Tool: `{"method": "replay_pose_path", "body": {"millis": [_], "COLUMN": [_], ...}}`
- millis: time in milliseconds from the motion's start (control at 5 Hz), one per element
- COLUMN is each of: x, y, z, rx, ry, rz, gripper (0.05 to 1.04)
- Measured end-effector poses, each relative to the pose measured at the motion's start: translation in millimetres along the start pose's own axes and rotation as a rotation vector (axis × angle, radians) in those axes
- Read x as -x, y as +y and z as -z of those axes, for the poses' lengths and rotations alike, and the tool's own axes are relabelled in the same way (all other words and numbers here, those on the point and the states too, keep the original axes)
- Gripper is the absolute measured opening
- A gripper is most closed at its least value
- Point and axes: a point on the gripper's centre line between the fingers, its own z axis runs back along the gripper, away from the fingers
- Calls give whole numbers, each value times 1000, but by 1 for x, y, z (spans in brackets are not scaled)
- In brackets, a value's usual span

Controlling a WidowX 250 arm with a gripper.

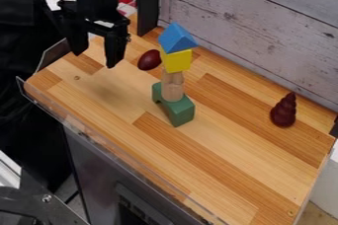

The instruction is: Move the blue pyramid to the left side of the table

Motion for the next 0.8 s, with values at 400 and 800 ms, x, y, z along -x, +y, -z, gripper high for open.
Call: {"method": "replay_pose_path", "body": {"millis": [400,800], "x": [-1,-7], "y": [-7,-6], "z": [-4,-48], "rx": [48,11], "ry": [-4,-135], "rz": [24,62], "gripper": [999,999]}}
